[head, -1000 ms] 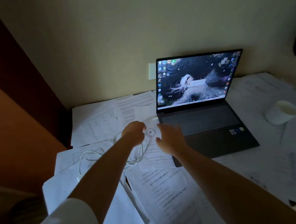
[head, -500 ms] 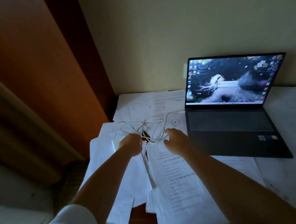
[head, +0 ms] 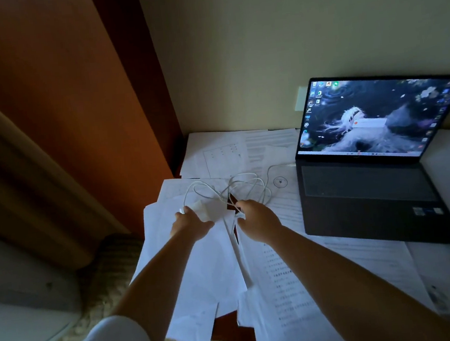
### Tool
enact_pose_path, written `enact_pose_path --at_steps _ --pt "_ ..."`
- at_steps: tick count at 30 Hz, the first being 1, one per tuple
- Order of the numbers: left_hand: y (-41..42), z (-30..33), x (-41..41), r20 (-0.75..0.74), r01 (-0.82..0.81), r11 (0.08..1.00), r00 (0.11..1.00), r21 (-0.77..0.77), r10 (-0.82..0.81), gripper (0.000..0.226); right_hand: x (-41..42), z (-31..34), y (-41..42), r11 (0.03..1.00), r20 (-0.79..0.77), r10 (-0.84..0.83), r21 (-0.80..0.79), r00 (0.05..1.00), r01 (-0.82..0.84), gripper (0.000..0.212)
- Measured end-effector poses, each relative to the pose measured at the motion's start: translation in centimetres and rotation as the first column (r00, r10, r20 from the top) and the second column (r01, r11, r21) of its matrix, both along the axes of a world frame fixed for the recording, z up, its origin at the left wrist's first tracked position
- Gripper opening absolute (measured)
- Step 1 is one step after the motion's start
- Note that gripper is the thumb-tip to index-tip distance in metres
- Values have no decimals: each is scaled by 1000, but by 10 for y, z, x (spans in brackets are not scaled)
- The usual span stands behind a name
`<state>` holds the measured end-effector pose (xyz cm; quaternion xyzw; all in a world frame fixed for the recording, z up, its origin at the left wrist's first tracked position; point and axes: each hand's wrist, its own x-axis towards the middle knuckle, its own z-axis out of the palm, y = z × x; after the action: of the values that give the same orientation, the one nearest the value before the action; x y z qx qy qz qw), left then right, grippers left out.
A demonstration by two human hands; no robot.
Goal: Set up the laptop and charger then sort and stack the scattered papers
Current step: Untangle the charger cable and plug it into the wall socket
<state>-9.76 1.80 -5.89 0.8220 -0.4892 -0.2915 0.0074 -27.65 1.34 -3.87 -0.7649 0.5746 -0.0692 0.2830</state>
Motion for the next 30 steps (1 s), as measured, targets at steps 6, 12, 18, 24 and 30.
enact_pose_path --at_steps 6,12,18,24,30 --pt "-28 -23 2 14 -109 994 994 7 109 95 14 -12 -14 998 -54 -30 47 998 33 38" --pt "-38 -17 6 57 -58 998 997 13 57 92 24 -14 -23 999 -39 -49 10 998 50 26" --pt "-57 37 2 216 241 927 959 -287 -182 72 28 18 -45 979 33 -124 -161 992 128 30" --pt "-104 94 -20 479 607 672 781 -425 -402 78 15 60 -86 930 182 -152 -305 971 203 48" --pt "-145 118 -52 608 719 435 693 -541 -387 73 -25 88 -138 890 209 -260 -328 943 318 61"
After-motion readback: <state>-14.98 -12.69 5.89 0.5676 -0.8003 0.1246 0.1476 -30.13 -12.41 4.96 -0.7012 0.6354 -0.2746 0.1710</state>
